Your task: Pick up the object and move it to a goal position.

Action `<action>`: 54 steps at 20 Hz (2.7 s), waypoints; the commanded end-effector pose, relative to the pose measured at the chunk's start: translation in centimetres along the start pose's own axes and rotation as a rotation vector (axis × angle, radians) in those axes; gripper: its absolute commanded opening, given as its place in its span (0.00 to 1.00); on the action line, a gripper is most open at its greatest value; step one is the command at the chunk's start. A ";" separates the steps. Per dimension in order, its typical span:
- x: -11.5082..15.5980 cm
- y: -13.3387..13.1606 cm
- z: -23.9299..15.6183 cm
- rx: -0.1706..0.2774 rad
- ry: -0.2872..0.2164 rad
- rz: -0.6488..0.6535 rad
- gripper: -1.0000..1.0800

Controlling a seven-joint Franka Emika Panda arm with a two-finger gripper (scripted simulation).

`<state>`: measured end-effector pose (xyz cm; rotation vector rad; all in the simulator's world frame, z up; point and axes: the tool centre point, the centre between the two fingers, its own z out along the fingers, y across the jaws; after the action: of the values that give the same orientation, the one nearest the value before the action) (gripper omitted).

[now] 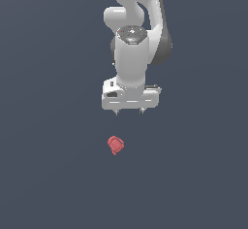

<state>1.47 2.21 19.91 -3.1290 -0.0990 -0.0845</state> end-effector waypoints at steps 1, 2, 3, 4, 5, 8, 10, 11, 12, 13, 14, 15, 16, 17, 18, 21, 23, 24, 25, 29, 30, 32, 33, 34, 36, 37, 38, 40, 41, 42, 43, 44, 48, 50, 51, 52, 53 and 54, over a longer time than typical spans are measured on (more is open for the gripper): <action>0.2 0.2 0.3 -0.001 -0.002 -0.023 0.96; 0.4 0.3 0.5 -0.002 -0.003 -0.035 0.96; 0.5 0.4 0.7 -0.002 -0.004 -0.048 0.96; 0.7 0.5 0.9 -0.003 -0.006 -0.063 0.96; 0.8 0.7 1.1 -0.004 -0.007 -0.078 0.96; 1.4 1.2 1.9 -0.006 -0.012 -0.132 0.96; 1.8 1.6 2.5 -0.006 -0.015 -0.175 0.96; 2.0 1.8 2.9 -0.007 -0.017 -0.197 0.96; 2.3 2.0 3.2 -0.007 -0.020 -0.222 0.96; 2.5 2.2 3.6 -0.007 -0.022 -0.246 0.96; 2.7 2.5 4.0 -0.007 -0.024 -0.271 0.96; 2.9 2.7 4.4 -0.007 -0.026 -0.295 0.96; 3.1 2.9 4.8 -0.007 -0.028 -0.319 0.96; 3.3 3.2 5.2 -0.007 -0.030 -0.344 0.96; 3.6 3.4 5.6 -0.006 -0.032 -0.368 0.96; 4.1 4.2 6.8 -0.004 -0.038 -0.441 0.96; 4.5 4.7 7.6 -0.002 -0.042 -0.487 0.96; 4.6 4.9 8.0 -0.001 -0.044 -0.508 0.96; 4.8 5.1 8.3 0.000 -0.045 -0.528 0.96; 5.2 5.8 9.5 0.004 -0.050 -0.596 0.96; 5.3 6.0 9.8 0.005 -0.051 -0.610 0.96; 5.4 6.3 10.2 0.007 -0.052 -0.634 0.96; 5.5 6.4 10.4 0.008 -0.053 -0.644 0.96; 5.5 6.5 10.6 0.008 -0.053 -0.653 0.96; 5.6 6.6 10.8 0.009 -0.054 -0.668 0.96; 5.6 6.7 10.9 0.010 -0.054 -0.673 0.96; 5.6 6.8 11.0 0.010 -0.055 -0.677 0.96; 5.7 6.8 11.1 0.011 -0.055 -0.682 0.96; 5.7 6.8 11.1 0.011 -0.055 -0.683 0.96; 5.6 6.8 11.1 0.010 -0.055 -0.678 0.96; 5.6 6.8 11.1 0.010 -0.055 -0.678 0.96; 5.6 6.8 11.2 0.010 -0.055 -0.678 0.96; 5.5 6.8 12.6 0.011 -0.055 -0.680 0.96; 5.4 6.8 13.7 0.011 -0.055 -0.680 0.96; 5.4 6.8 14.3 0.011 -0.055 -0.681 0.96; 5.3 6.8 14.8 0.011 -0.055 -0.682 0.96; 5.3 6.8 15.3 0.011 -0.055 -0.682 0.96; 5.3 6.8 15.7 0.011 -0.055 -0.683 0.96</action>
<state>7.99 -4.09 5.17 -2.9256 -1.1437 0.0013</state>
